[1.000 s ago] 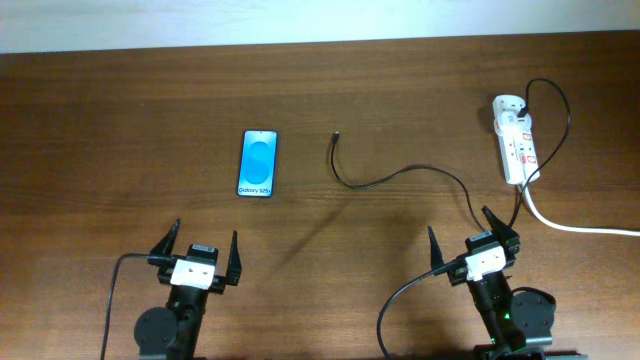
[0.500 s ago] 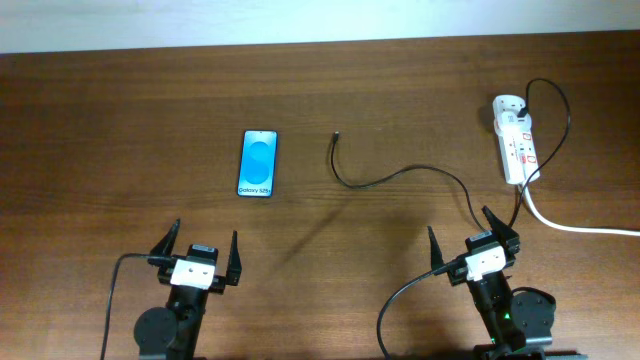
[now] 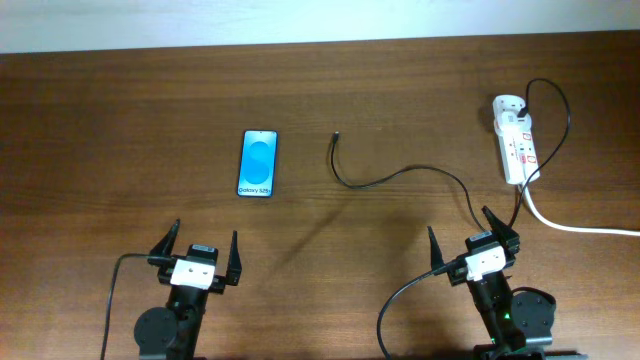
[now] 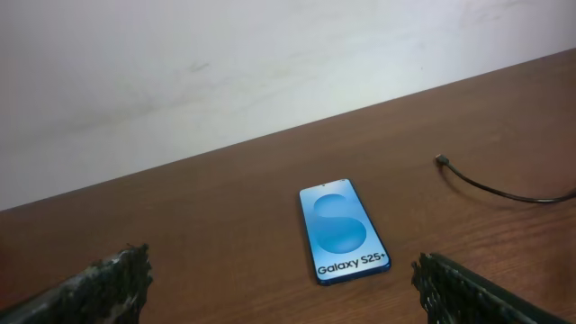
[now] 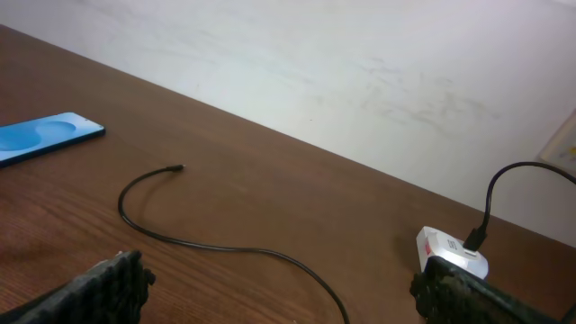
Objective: Plug charger to phone and switch on socket
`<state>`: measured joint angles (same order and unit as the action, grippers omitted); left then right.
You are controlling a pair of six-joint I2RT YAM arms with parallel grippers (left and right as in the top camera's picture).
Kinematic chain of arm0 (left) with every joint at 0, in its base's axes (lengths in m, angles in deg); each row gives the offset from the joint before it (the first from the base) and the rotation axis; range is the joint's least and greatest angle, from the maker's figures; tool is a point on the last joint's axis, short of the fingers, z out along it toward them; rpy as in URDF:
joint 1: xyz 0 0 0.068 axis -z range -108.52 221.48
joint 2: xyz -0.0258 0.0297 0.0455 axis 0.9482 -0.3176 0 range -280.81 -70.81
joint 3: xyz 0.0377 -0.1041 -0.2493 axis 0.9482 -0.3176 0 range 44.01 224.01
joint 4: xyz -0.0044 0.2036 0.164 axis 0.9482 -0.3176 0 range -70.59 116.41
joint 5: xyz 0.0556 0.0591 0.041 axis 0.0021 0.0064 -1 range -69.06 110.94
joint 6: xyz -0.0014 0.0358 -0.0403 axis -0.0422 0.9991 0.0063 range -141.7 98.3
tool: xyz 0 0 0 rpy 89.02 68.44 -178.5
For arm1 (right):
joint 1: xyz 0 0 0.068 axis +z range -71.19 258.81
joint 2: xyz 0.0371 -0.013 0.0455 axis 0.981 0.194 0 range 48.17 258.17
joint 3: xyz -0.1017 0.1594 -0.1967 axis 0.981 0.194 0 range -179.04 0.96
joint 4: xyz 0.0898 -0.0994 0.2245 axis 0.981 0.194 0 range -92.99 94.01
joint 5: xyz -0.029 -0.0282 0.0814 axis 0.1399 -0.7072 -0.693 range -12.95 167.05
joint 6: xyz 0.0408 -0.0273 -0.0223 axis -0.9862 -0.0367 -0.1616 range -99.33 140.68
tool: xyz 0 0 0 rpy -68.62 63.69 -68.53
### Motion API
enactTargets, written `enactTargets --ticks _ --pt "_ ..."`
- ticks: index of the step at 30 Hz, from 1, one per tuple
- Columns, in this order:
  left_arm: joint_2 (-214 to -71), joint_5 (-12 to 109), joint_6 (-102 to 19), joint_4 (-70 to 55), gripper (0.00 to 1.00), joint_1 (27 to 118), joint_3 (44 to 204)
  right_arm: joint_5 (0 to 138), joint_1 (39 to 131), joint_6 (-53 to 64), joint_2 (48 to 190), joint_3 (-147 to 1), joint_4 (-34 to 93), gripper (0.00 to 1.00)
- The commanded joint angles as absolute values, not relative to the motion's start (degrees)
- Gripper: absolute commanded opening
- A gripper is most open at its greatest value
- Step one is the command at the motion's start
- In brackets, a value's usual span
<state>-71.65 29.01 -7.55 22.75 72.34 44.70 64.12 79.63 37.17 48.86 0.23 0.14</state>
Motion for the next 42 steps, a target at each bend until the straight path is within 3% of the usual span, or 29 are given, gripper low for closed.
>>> enactTargets --ticks 1,20,24,42 --pt "-71.1 28.6 -7.5 22.4 0.99 72.6 44.5 63.8 79.5 36.5 48.4 0.6 0.2 0.98" --pt "-71.1 28.6 -7.5 22.4 0.99 72.6 44.5 63.8 79.5 36.5 48.4 0.6 0.2 0.98" --pt "-71.1 22.8 -5.7 21.8 0.99 72.6 44.5 63.8 79.5 36.5 48.4 0.6 0.2 0.98" --pt "-71.2 26.5 -8.4 22.3 0.99 72.6 44.5 63.8 79.5 36.5 48.4 0.6 0.2 0.98"
